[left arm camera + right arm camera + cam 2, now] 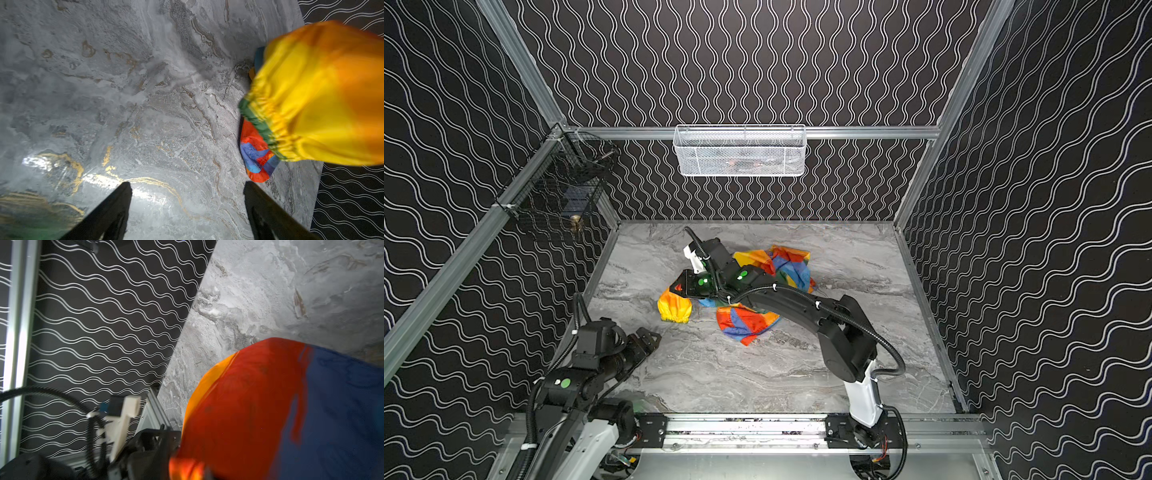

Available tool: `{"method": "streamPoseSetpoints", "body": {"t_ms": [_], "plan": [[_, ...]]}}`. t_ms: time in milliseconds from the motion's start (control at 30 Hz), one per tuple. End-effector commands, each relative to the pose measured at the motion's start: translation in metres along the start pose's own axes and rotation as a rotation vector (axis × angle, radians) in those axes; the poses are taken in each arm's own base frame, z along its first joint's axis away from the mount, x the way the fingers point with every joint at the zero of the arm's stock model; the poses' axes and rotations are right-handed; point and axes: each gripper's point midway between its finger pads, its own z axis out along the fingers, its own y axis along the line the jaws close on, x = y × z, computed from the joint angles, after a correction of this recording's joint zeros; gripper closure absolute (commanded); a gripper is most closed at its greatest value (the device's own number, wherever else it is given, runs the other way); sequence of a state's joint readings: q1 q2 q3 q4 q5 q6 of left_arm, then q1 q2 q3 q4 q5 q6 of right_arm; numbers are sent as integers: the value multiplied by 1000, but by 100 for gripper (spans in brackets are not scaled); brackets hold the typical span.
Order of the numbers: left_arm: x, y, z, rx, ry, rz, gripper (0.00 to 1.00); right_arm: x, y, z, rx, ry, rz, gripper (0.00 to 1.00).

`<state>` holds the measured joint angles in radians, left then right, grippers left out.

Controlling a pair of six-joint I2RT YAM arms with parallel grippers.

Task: Zip up the jacket

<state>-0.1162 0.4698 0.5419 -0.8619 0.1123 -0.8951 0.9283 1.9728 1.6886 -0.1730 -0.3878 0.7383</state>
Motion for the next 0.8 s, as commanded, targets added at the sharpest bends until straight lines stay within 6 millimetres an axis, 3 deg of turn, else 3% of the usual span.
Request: {"method": "streamPoseSetpoints", "body": {"t_ms": [0, 100, 233, 400, 500, 633, 767], "plan": [[-2, 3, -7, -25, -13, -9, 12, -9, 21, -14, -26, -28, -71, 32], [-6, -11, -10, 22, -7, 25, 13, -21, 31, -48, 2, -104, -131, 22], [-12, -35, -9, 102, 11, 54, 16, -34, 21, -99, 72, -203, -162, 18], [-19, -51, -11, 143, 9, 85, 16, -49, -22, -173, 192, -317, -104, 17], [-22, -57, -9, 151, 19, 94, 16, -48, -53, -203, 271, -340, -58, 19], [-21, -66, -1, 180, 48, 101, 15, -39, -68, -212, 281, -315, -31, 20], [-20, -70, 5, 181, 76, 120, 15, -24, -68, -201, 249, -237, -8, 20]]}}
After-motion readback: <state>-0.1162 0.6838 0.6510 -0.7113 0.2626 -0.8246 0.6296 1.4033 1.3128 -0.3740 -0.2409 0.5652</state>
